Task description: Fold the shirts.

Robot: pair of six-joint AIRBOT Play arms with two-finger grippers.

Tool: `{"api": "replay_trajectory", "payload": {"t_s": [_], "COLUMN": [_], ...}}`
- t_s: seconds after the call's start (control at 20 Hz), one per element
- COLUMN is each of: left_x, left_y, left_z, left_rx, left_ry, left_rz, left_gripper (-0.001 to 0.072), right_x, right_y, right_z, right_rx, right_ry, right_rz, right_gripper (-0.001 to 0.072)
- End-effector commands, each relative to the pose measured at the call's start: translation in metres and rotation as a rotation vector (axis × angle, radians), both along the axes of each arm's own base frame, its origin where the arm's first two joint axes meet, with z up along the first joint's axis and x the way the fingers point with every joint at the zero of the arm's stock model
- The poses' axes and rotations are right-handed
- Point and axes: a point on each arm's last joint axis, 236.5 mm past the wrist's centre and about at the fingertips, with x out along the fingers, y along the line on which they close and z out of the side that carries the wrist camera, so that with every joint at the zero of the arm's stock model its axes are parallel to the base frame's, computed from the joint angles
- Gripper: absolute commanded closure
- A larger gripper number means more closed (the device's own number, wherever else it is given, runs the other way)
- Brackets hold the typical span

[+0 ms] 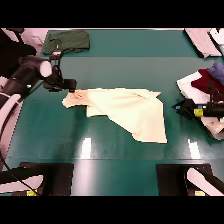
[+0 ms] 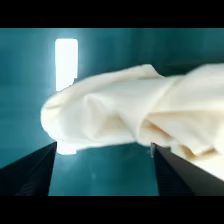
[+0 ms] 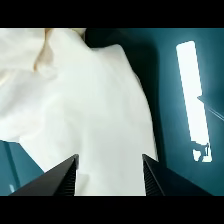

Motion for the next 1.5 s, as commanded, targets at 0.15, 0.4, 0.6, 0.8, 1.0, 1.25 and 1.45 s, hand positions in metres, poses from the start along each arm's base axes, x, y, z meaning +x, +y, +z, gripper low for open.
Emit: {"api": "replay_trajectory", "payload": {"t_s": [0.15, 0.4, 0.6, 0.8, 1.0, 1.25, 1.45], "left_x": [-0.024, -0.034, -0.038, -0.043, -0.064, -0.069, -0.049], "left_y": [-0.068, -0.070, -0.072, -0.076, -0.073, -0.044, -0.042], "left_z": [0.043, 0.041, 0.040, 0.032, -0.022, -0.068, -0.065], "left_rx": [-0.436, -0.440, -0.451, -0.477, -0.493, -0.451, -0.493], "left_ry": [0.045, 0.084, 0.100, 0.130, 0.237, 0.285, 0.227], "left_rz": [-0.155, -0.174, -0.180, -0.165, -0.077, 0.118, 0.198], "left_gripper": [0.0049, 0.0049, 0.0048, 0.0048, 0.0048, 0.0048, 0.0049], "right_x": [-0.071, -0.108, -0.111, -0.107, -0.062, -0.003, 0.038], "right_y": [0.041, 0.018, 0.029, 0.074, 0.131, 0.137, 0.109], "right_z": [-0.035, -0.064, -0.079, -0.102, -0.087, -0.013, 0.077], "right_rx": [0.168, 0.018, -0.001, 0.100, 0.254, 0.230, 0.157], "right_ry": [0.165, 0.294, 0.300, 0.381, 0.248, -0.011, -0.299], "right_rz": [0.169, 0.155, 0.131, 0.197, 0.261, 0.283, 0.191], "right_gripper": [0.0185, 0.0183, 0.0183, 0.0185, 0.0638, 0.0696, 0.0696]}}
